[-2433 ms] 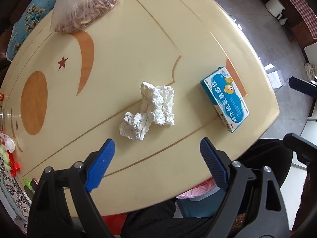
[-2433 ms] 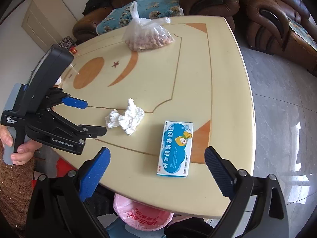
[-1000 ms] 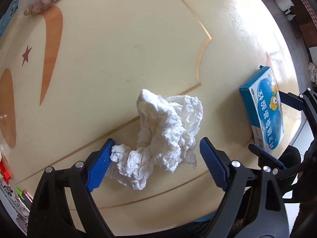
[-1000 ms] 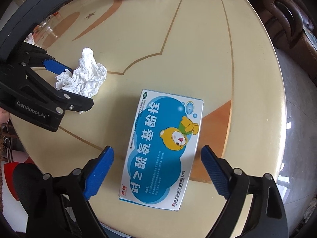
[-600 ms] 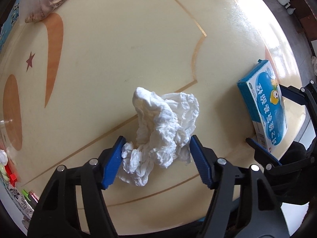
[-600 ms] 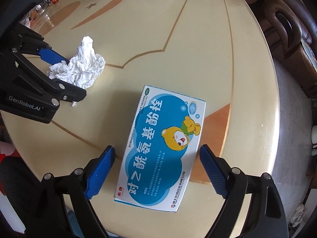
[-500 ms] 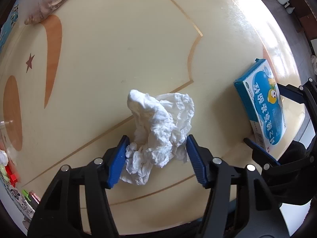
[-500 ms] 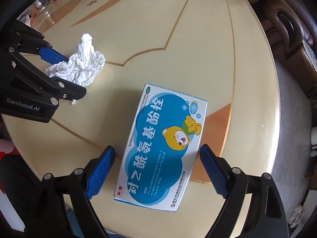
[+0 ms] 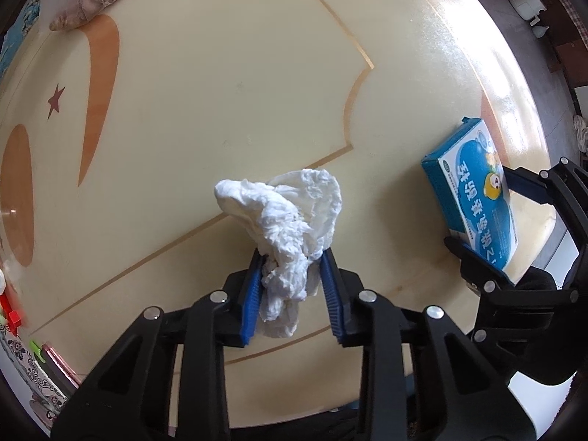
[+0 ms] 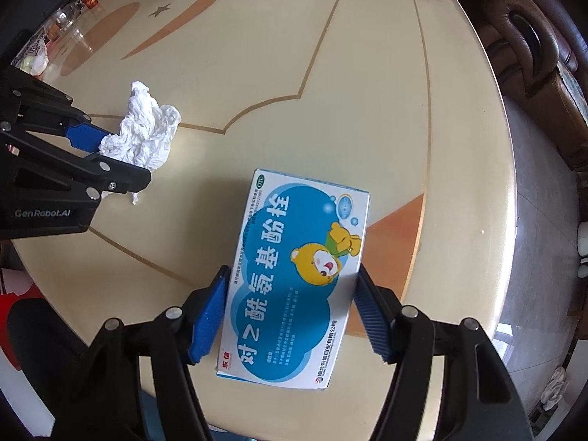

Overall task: Collect trash
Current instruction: 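Grasp the white tissues with the left tool while the right tool grasps the blue medicine box, then lift and carry the tissues and medicine box with both tools over the pink bin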

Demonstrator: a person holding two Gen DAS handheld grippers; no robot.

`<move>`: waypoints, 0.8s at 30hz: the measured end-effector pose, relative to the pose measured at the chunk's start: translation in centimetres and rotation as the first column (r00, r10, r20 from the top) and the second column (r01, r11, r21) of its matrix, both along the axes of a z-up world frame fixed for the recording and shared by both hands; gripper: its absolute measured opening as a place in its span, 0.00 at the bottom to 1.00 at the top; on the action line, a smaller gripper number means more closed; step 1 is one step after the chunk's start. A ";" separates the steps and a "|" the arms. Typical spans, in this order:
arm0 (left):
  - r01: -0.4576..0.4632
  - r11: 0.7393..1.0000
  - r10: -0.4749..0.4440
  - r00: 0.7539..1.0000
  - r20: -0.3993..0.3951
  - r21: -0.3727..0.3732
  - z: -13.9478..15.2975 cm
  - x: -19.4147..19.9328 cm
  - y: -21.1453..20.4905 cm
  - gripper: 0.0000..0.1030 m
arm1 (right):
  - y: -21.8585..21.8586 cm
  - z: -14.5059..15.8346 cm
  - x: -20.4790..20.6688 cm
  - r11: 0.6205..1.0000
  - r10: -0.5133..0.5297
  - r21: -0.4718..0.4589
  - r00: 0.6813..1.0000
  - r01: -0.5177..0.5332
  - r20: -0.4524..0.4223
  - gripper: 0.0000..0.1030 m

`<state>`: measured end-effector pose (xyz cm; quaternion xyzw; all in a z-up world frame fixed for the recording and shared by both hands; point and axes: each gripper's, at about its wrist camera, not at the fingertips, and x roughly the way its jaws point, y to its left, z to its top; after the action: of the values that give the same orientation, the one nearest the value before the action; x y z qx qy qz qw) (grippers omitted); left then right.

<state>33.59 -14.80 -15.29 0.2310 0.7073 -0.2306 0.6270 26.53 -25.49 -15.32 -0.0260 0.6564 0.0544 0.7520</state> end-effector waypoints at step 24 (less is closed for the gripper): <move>-0.147 0.959 0.228 0.910 0.347 -0.244 12.7 -11.2 8.5 0.27 | 3.9 14.0 -7.3 0.997 0.056 -0.065 0.901 -0.030 0.430 0.62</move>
<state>22.39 -6.35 -2.64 0.1328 0.5659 -0.1955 0.7899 19.23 -21.58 -1.32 -0.0732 0.4743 0.0453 0.8762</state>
